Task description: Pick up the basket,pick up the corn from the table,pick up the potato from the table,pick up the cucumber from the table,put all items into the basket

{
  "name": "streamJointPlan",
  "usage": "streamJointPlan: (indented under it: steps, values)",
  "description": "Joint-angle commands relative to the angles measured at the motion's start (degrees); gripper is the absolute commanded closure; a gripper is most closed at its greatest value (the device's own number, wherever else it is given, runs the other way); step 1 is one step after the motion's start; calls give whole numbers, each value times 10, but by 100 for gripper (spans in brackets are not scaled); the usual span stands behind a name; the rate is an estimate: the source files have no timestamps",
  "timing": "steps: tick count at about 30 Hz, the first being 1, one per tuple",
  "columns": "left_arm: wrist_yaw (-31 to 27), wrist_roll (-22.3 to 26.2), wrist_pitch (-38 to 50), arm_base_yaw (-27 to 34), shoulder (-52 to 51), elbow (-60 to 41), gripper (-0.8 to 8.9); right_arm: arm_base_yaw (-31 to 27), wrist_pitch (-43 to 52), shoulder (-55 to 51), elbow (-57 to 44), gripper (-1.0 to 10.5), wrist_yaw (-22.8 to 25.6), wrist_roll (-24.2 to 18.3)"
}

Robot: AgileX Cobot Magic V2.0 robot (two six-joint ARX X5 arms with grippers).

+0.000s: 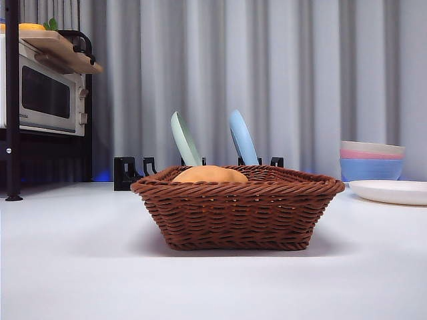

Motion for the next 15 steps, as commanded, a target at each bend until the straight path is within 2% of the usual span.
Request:
streamJointPlan:
  steps: [1, 15]
  values:
    - [-2, -4, 4, 2, -2, -9, 815, 0, -8, 0, -6, 945, 2, 5]
    - [-2, -4, 4, 2, -2, -9, 815, 0, -8, 0, -6, 945, 2, 5]
